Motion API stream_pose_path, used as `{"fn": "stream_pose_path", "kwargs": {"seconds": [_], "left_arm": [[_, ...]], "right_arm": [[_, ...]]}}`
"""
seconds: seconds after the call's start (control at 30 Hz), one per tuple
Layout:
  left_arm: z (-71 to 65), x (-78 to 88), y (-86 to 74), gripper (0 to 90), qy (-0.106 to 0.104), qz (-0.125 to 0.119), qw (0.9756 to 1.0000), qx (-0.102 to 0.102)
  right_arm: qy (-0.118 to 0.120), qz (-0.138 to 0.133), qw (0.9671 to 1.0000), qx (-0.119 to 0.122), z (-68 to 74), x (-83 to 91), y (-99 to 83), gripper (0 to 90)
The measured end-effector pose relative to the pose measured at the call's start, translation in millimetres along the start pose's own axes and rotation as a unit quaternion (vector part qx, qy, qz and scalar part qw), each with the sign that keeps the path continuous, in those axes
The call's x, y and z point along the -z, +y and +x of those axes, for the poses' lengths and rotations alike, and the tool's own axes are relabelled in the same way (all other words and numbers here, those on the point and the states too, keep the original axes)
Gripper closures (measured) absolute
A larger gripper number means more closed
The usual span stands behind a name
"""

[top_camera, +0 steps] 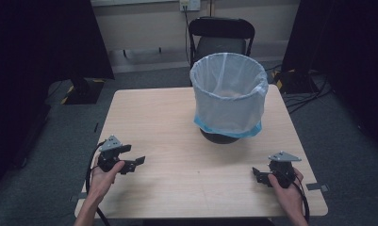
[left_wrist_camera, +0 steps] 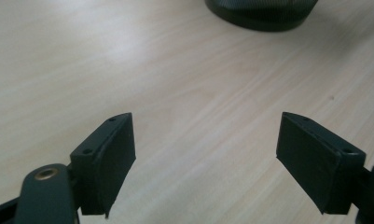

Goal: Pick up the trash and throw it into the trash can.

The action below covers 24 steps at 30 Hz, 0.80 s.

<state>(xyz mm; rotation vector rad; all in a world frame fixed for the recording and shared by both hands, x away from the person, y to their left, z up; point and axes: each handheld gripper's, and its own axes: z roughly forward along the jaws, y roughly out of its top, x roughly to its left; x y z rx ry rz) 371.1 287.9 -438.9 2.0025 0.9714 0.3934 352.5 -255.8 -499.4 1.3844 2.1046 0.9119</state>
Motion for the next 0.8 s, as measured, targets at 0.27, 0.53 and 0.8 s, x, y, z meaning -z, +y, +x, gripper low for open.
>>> {"fn": "stream_pose_path", "kwargs": {"seconds": [0.27,0.53,0.8], "left_arm": [[-1.6,-11.7,-35.6,19.4,0.010,0.032,0.9994,0.011],[-6.7,-25.4,-56.1,18.5,0.040,0.053,0.9978,0.006],[-8.6,-26.1,-57.9,16.8,0.050,0.054,0.9972,-0.012]], "right_arm": [[0.000,0.000,1.0000,0.000,0.0,0.0,0.0,13.9],[0.000,0.000,1.0000,0.000,0.0,0.0,0.0,13.9],[0.000,0.000,1.0000,0.000,0.0,0.1,-0.1,13.9]]}}
